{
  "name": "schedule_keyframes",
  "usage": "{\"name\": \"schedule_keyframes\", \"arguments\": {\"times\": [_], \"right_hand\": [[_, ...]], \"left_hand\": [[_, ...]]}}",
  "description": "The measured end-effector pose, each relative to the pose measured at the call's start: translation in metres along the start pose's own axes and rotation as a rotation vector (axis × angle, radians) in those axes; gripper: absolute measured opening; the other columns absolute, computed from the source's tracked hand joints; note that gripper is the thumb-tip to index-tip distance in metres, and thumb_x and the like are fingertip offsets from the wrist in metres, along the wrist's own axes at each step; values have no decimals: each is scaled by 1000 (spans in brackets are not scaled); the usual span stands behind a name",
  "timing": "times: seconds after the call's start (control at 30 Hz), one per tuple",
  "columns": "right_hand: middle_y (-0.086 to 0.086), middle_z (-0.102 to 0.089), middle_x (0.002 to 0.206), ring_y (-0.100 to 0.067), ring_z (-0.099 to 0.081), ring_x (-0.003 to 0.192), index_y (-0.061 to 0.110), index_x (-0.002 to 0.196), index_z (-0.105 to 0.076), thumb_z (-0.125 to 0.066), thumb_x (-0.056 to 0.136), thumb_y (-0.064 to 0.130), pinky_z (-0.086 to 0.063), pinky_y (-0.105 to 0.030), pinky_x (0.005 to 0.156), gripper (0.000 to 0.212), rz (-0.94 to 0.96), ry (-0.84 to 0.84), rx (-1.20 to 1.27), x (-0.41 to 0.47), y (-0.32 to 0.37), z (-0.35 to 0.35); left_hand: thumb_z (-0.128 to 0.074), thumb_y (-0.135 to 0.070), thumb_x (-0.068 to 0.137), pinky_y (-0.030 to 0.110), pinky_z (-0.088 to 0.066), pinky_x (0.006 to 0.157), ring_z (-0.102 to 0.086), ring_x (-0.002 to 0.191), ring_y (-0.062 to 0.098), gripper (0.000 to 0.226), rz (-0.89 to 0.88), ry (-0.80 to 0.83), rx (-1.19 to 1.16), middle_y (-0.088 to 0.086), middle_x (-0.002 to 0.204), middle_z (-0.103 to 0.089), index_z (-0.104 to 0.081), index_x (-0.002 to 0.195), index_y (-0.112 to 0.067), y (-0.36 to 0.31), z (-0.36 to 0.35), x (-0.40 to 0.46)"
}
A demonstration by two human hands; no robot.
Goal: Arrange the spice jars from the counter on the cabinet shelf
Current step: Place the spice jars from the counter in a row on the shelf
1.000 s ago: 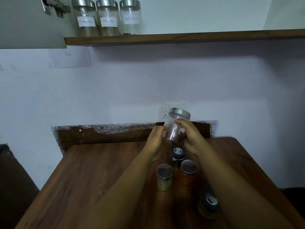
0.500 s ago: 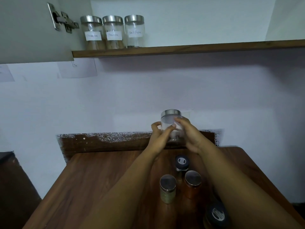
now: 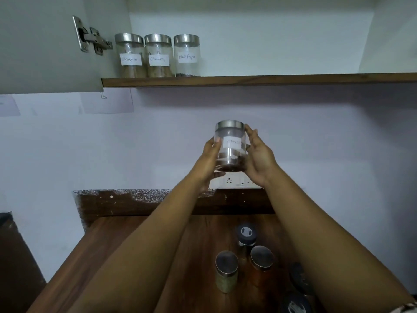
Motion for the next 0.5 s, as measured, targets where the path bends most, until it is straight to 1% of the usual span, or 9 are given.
{"name": "schedule_keyframes", "arguments": {"times": [0.1,0.17,0.27,0.37,0.4,0.43,0.5], "right_hand": [[-12,-60,128,-36,-63,113,37,128,-58,-44,98,51,-51,-57,94,36,60,12,27,4,12,-5],[-11,-58,130,-36,-61,115,38,136,-52,-43,99,49,-50,-57,95,39,92,14,35,5,18,-8],[-12,-57,132,-36,-60,116,41,137,-51,-42,100,48,-49,-57,97,39,115,22,19,4,24,-11],[-8,-56,134,-32,-58,119,43,138,-48,-43,100,47,-50,-53,97,38,150,57,-25,5,30,-14],[-5,-55,136,-30,-57,120,43,139,-45,-45,99,47,-51,-51,95,40,166,80,-53,6,33,-17],[-2,-55,136,-28,-56,121,44,141,-41,-50,98,44,-54,-47,91,44,183,106,-91,6,37,-19],[-2,-53,137,-25,-56,121,45,145,-31,-61,93,30,-57,-37,78,61,244,155,-183,7,46,-25]], "left_hand": [[-36,-66,94,34,-52,85,-61,109,18,54,-50,26,31,-1,126,-59,-35,140,-38,-19,4,5],[-37,-66,93,35,-53,87,-59,111,20,55,-73,32,37,-1,128,-57,-35,141,-39,-26,4,6],[-37,-65,94,37,-53,90,-55,117,22,56,-89,29,29,2,137,-50,-33,143,-39,-31,5,8],[-38,-62,95,37,-54,91,-54,119,22,55,-118,11,7,2,139,-49,-34,144,-38,-35,6,10],[-39,-60,96,37,-55,91,-55,119,22,54,-137,-3,-2,1,138,-50,-34,144,-37,-38,6,10],[-40,-58,96,36,-56,90,-56,118,21,53,-161,-21,-10,1,137,-51,-35,144,-36,-42,6,10],[-42,-55,97,34,-58,86,-57,116,19,52,-224,-61,-20,1,133,-52,-36,143,-32,-55,7,11]]}}
Point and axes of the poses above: each hand's wrist, its own x-axis towards the middle knuckle, its own z-axis out of the back of the hand, y = z × x, the point moved 2 cm from there along x, towards the middle knuckle
